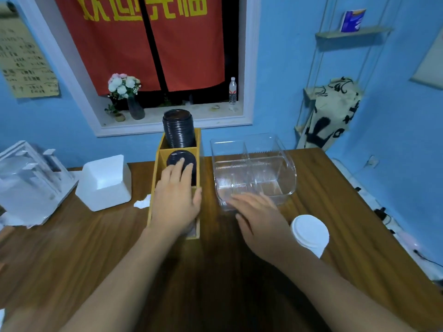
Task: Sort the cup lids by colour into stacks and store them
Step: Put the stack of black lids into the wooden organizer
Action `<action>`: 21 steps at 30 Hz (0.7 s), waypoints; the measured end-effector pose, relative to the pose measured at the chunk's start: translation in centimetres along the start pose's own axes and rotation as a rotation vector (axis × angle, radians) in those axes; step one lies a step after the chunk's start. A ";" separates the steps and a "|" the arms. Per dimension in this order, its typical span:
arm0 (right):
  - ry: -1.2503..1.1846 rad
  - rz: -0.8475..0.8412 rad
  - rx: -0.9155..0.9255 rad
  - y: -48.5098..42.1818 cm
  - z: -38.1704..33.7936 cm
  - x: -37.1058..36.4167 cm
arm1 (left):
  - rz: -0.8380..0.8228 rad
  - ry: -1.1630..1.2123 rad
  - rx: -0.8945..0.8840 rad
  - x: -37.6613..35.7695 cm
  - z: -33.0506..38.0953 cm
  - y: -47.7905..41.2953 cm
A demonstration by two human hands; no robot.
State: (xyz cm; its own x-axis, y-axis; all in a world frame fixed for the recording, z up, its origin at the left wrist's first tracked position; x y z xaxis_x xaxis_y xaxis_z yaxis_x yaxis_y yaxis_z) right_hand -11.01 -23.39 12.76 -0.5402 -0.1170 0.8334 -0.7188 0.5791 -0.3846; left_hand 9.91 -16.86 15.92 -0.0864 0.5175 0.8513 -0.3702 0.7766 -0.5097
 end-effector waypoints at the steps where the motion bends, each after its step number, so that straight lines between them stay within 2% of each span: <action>1: 0.047 -0.005 -0.013 1.5 0.9 0.6 | -0.007 0.043 -0.019 -0.1 1.7 0.9; 6: 0.196 0.010 -0.122 6.6 5.2 4.1 | -0.149 0.286 -0.162 -3.4 10.1 6.1; 11: 0.131 0.070 -0.259 11.0 9.8 5.9 | -0.382 0.522 -0.114 -8.9 15.6 10.7; 14: 0.036 0.046 -0.311 13.1 11.8 5.7 | -0.519 0.622 -0.085 -11.7 18.0 11.8; 21: -0.020 0.056 -0.305 14.7 13.2 3.9 | -0.425 0.564 0.008 -12.9 20.2 12.0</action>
State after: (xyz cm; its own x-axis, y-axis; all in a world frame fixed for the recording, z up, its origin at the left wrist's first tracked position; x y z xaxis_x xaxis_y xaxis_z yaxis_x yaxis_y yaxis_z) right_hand -29.46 -26.04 5.13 -0.5859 -0.0920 0.8052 -0.5246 0.8003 -0.2903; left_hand -12.10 -21.51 1.32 0.5585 0.2792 0.7811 -0.2726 0.9511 -0.1451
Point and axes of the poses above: each hand's wrist, its own y-axis away from the middle knuckle, its own x-axis out of the back of the hand, z = x × y, the point moved 3 cm from there along -y, towards the middle knuckle, and after that the axes turned 3 degrees about z, right-handed, at the moved point
